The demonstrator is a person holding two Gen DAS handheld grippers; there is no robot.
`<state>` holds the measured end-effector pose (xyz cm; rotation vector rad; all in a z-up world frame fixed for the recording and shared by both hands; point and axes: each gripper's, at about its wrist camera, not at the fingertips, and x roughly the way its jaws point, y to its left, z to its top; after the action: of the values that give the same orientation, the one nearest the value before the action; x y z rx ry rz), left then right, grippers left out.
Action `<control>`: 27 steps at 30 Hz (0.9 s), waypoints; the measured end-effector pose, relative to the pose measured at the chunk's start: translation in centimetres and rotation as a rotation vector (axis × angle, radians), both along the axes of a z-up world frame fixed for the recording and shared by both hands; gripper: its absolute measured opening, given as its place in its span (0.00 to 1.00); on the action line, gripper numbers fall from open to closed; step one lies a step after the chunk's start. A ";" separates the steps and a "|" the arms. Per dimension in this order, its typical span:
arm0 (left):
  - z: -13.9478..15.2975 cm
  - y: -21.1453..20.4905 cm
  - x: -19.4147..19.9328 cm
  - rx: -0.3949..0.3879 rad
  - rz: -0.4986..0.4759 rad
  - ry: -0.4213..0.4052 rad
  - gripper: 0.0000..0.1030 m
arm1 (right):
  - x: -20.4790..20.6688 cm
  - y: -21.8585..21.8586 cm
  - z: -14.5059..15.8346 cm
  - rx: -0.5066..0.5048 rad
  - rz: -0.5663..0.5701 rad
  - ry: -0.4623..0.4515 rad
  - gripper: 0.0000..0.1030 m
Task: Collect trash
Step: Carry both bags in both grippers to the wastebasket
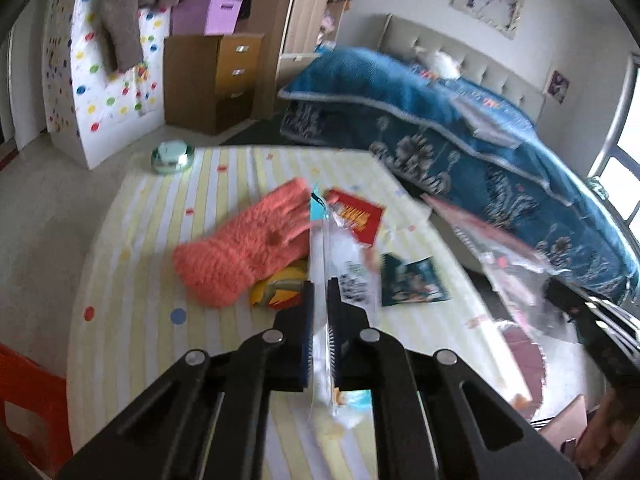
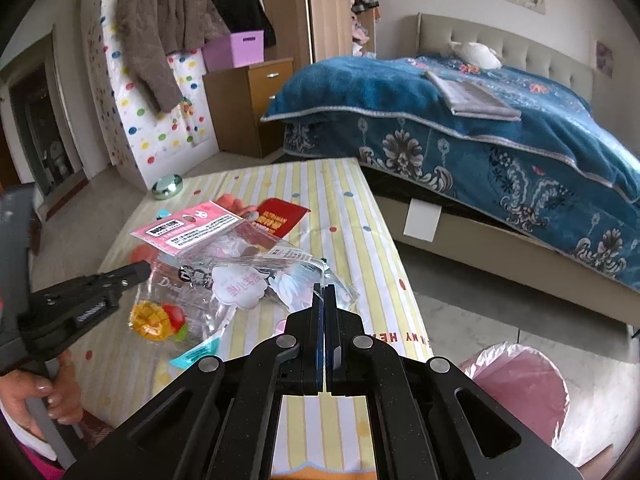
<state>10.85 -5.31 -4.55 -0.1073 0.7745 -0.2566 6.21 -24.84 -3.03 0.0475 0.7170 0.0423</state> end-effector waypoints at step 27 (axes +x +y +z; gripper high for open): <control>3.0 -19.9 -9.1 0.009 -0.477 -0.136 0.00 | -11.9 -16.0 0.3 0.095 -0.380 0.002 0.00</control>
<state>1.74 -25.24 -1.56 0.1057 0.6573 -0.7055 -5.65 -40.83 -2.73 0.2741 0.6975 -0.2873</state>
